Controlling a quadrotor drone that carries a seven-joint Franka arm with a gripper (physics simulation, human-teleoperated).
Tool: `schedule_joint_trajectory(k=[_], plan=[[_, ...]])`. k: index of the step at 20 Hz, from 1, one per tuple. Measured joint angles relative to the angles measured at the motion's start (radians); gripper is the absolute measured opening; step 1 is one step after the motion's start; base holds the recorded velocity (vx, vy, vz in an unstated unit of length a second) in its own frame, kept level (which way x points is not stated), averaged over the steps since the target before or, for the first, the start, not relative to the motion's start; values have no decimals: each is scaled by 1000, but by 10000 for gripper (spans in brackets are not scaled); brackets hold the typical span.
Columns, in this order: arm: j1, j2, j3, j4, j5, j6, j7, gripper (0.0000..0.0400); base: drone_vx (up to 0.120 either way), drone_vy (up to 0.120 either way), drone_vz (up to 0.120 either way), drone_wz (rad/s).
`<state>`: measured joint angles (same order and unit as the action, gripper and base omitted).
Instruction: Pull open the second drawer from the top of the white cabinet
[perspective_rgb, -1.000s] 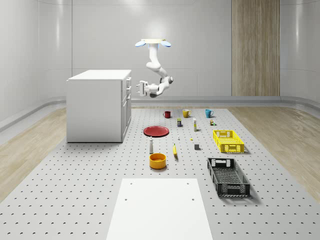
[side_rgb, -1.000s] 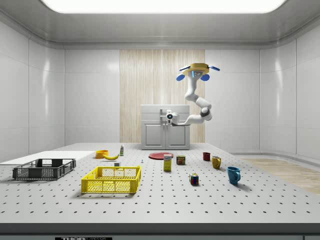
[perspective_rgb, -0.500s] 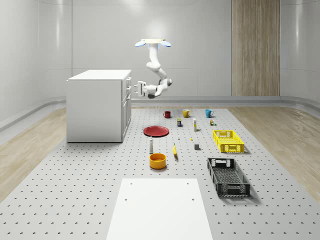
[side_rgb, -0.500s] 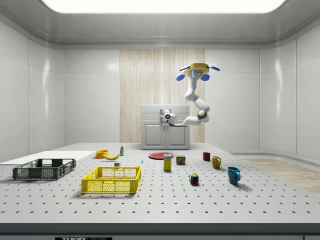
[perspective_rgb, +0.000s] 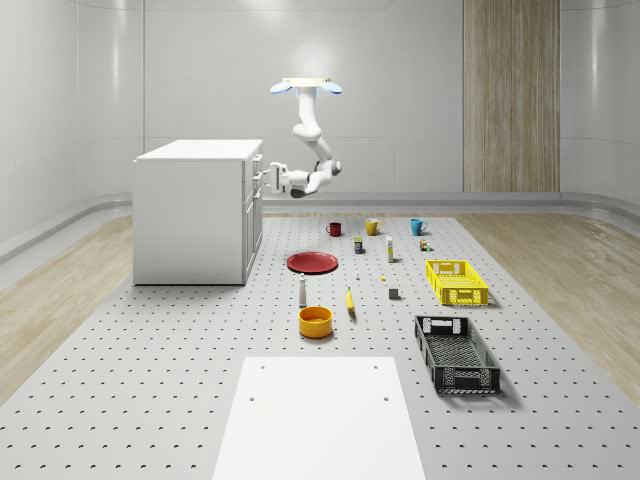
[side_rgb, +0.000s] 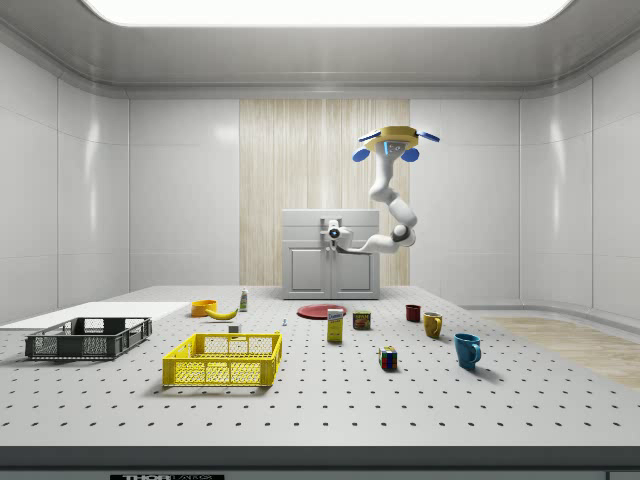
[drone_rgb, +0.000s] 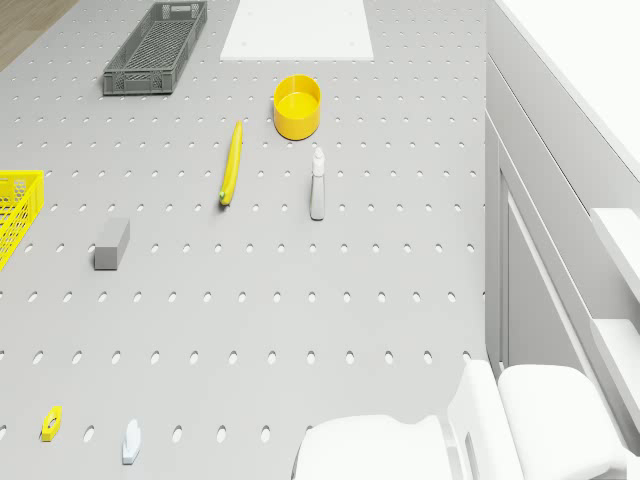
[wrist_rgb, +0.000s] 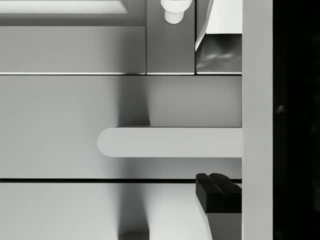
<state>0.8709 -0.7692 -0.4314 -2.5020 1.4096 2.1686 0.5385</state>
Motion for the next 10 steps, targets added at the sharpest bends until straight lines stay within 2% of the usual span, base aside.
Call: schedule_joint_trajectory(k=[10], plan=[[-34, 42, 42, -2, 59, -16, -41, 300, 0, 0, 0, 0]])
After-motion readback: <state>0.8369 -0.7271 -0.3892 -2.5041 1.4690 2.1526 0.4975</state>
